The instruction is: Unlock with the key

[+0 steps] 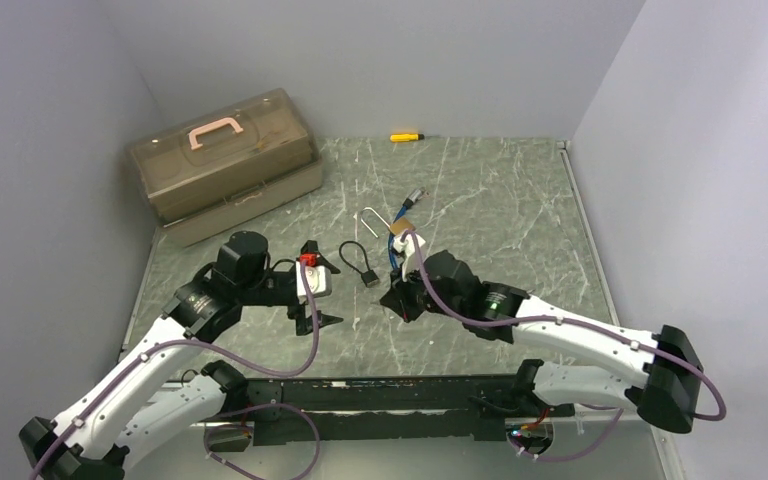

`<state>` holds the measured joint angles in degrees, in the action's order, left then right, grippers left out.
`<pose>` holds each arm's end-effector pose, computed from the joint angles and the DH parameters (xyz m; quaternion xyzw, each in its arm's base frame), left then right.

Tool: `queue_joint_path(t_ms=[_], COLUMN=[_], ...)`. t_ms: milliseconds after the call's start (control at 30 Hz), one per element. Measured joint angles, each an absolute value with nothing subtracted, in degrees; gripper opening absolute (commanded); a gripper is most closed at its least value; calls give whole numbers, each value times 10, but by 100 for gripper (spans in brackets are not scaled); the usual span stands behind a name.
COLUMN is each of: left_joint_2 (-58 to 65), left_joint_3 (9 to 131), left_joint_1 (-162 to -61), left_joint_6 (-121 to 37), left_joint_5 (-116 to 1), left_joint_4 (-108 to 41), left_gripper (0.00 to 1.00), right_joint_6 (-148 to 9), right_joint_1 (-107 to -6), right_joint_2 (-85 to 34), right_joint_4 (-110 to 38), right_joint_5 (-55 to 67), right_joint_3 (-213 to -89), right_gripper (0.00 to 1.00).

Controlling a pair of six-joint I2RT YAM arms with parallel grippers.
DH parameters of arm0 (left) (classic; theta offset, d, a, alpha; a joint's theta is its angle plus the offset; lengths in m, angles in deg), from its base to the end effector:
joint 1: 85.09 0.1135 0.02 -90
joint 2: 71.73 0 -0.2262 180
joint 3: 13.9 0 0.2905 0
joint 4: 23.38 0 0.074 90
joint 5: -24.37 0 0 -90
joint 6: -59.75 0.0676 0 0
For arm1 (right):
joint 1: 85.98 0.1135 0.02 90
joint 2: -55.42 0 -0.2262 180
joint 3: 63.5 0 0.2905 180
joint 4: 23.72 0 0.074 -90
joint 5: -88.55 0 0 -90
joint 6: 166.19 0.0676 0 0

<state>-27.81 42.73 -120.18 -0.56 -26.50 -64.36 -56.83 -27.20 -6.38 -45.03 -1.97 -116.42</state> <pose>0.1815 -0.1797 0.2744 0.5783 0.5910 -0.3099 0.4693 0.1677 0.2755 0.1968 -0.2902 0.8168 0.3112 0.3895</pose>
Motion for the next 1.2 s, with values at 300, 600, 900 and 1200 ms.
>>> queue_joint_path(t_ms=[300,600,900,1200], left_joint_2=[-249,-249,-254,-255], left_joint_3=[436,483,488,495], left_joint_1=[-1202,-1202,-1202,-1202], left_joint_6=[-65,-105,-111,-115], left_joint_5=[-170,-108,-111,-117], left_joint_4=[-588,-576,-573,-571], left_gripper=[96,40,36,12], right_joint_6=[-589,-617,-633,-638], right_joint_1=[-274,-274,-274,-274], right_joint_2=[-5,-5,-25,-34], right_joint_4=[-477,-497,-520,-529], right_joint_5=[70,125,153,172], right_joint_3=[-1262,-1324,-1363,-1366], right_gripper=[0,0,0,0])
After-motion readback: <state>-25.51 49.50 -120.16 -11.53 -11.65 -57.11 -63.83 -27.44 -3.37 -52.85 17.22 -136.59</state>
